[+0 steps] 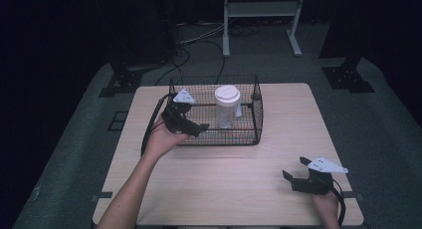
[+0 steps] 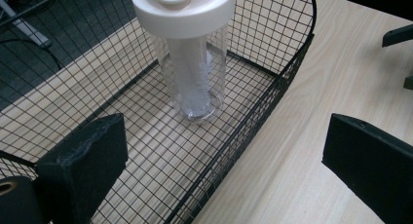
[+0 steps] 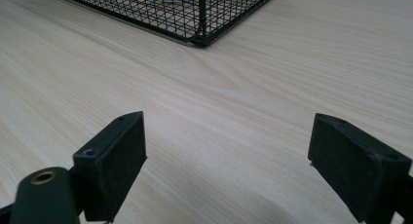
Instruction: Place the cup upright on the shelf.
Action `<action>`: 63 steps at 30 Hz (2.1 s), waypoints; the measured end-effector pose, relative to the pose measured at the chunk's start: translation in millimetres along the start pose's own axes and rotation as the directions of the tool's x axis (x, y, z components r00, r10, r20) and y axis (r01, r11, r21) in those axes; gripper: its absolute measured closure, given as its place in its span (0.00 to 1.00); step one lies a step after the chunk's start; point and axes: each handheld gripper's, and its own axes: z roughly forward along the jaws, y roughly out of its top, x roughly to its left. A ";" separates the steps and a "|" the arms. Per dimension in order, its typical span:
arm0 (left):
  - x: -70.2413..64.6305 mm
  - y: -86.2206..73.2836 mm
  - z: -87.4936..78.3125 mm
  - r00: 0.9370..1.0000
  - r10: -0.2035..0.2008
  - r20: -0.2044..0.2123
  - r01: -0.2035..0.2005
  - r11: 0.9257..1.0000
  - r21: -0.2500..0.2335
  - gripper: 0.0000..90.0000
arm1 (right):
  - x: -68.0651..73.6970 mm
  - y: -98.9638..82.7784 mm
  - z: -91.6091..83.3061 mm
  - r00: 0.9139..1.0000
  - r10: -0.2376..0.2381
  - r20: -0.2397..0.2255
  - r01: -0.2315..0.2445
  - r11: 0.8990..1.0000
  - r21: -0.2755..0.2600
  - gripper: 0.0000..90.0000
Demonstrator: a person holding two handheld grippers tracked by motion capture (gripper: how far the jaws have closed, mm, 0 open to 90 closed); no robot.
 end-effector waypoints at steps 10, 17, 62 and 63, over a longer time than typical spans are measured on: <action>-6.0 -14.3 -2.7 1.000 -0.010 0.012 0.010 1.000 -0.029 0.02 | 0.6 -0.1 0.3 1.000 -0.003 0.007 0.003 1.000 -0.002 0.14; -8.3 -26.6 -0.2 1.000 -0.022 0.001 0.023 0.999 -0.024 0.02 | 0.7 0.0 0.1 1.000 -0.005 0.008 0.005 1.000 0.001 0.14; -39.7 -112.4 -8.8 0.992 -0.120 0.026 0.123 0.985 -0.124 0.01 | 1.9 0.2 0.4 1.000 -0.002 0.015 0.002 1.000 0.008 0.14; -40.0 -114.6 -9.5 0.992 -0.124 0.026 0.126 0.984 -0.128 0.01 | 1.9 0.2 0.4 1.000 -0.002 0.016 0.002 1.000 0.008 0.14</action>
